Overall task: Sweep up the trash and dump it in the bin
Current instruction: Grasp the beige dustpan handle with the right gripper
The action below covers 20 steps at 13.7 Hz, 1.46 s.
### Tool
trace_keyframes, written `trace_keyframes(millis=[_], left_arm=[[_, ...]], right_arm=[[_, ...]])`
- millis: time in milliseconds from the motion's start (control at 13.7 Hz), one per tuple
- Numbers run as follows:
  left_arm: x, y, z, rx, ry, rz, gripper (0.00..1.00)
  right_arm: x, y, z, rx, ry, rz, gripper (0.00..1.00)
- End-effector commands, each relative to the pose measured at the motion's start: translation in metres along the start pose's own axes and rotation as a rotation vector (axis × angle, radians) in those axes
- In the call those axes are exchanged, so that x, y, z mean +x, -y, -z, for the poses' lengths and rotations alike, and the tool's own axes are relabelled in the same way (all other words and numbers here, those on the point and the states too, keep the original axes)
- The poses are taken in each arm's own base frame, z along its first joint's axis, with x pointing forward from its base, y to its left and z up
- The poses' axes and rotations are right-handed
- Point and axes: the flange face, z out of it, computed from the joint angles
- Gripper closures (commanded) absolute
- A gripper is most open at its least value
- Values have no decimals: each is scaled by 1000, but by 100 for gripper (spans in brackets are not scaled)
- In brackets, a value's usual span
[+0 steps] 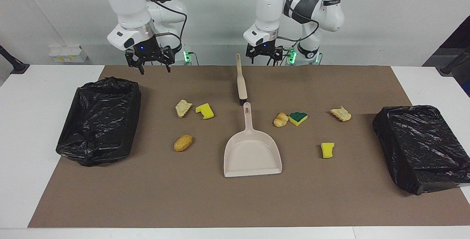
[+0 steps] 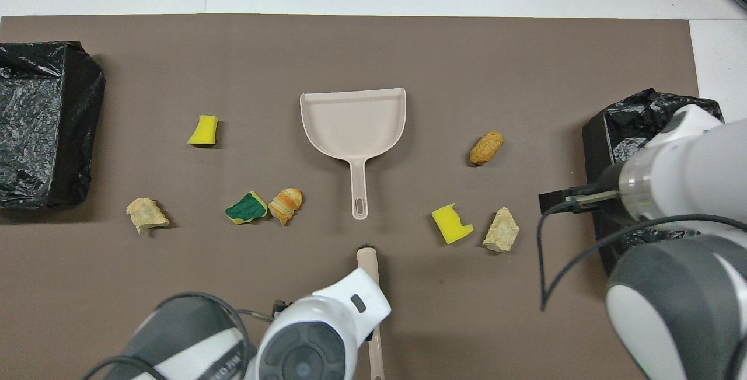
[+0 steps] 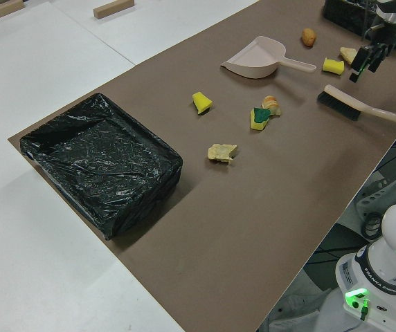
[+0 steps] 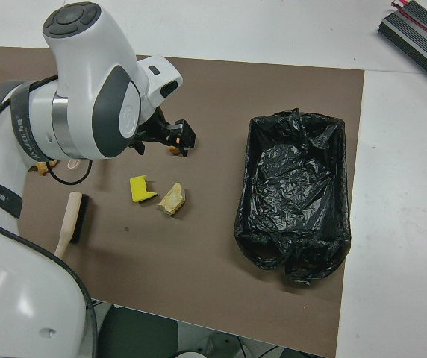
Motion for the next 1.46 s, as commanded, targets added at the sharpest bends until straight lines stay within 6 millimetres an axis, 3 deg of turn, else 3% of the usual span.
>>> trace_keyframes(millis=[0,220,366,659,805,879,1025,1098,1171,1245,1318,1391], left_arm=[[-36,-27,-29,-38,-33,82,0],[-73,-59,-54,-46,-38,88,0],[-87,-74,-73,-37,-33,64,0],[-87,-78,-95,-31,-30,57,0],[-89,-74,-109,-19,-23,55,15],[-88,-76,-108,-28,-29,57,22],[-87,-76,-112,-32,-32,52,28],[-87,-77,-118,-23,-26,51,32],[-86,-77,-117,-24,-27,50,41],[-87,-77,-117,-21,-25,48,61],[-87,-77,-117,-19,-23,51,76],[-87,-76,-117,-15,-20,47,82]], right_arm=[[26,55,-40,18,-14,-13,0],[57,129,-80,29,-11,24,0],[63,165,-101,36,-13,12,0],[59,241,-148,52,-23,-70,0],[52,275,-170,54,-23,-68,0],[51,278,-176,61,-35,-67,0],[45,283,-198,36,-17,-46,0],[45,284,-199,38,-21,-38,4],[47,282,-199,37,-22,-31,8],[50,280,-197,49,-40,-32,12],[50,282,-198,51,-44,-27,26],[50,282,-200,50,-43,-26,41]])
